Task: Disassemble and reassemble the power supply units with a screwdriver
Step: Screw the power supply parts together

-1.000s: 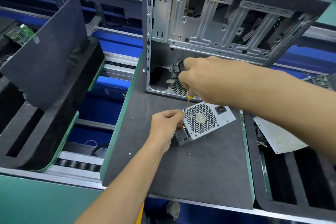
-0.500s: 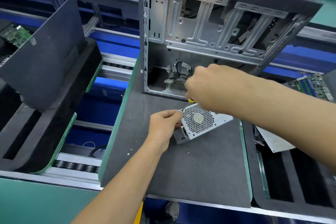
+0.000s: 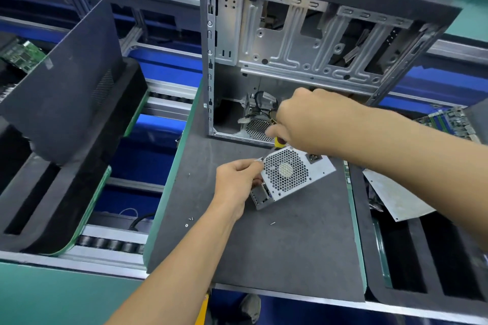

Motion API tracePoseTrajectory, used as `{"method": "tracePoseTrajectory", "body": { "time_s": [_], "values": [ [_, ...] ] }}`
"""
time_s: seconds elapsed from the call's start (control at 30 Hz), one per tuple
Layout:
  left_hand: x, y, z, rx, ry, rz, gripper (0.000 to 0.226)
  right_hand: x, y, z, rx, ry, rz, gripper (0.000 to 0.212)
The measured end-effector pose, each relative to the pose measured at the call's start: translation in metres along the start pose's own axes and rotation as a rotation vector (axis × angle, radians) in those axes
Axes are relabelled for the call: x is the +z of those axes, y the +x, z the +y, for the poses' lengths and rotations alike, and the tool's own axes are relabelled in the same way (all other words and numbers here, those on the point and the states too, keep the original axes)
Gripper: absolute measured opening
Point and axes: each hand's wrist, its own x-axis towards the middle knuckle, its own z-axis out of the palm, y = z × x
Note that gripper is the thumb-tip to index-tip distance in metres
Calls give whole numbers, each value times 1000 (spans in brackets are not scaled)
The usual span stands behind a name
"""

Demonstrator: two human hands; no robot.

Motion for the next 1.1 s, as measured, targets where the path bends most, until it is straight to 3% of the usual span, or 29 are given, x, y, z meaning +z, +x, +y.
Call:
{"method": "tracePoseTrajectory", "body": {
  "time_s": [0.1,0.2,0.33,0.47,0.6,0.67,0.8,0.9,1.0,1.1],
  "values": [
    [1,1,1,-4,1,-2,8,-3,-2,9,-78,110,-73,25],
    [0,1,1,-3,10,-11,8,-4,-5,5,-166,-70,28,9],
    [-1,1,-1,8,5,-7,10,7,-7,-7,-97,-162,129,43],
    [-1,1,-1,7,17,-20,7,-1,-7,-1,-16,105,-16,25],
    [-1,3,-3,7,20,-13,8,-5,-5,3,-161,-105,77,23],
    [-1,3,-4,11,20,-13,8,-5,-4,-6,-180,-158,133,5],
    [-3,3,-4,8,11,-15,9,-1,2,-9,-5,-38,123,33],
    [-2,3,-3,9,10,-8,8,-6,1,1,-42,107,-33,25],
    [0,3,-3,4,3,-22,8,-5,1,4,-202,-53,38,16],
    [0,2,-4,7,-5,-25,6,-3,0,-8,-205,-126,143,14]
  ]
}}
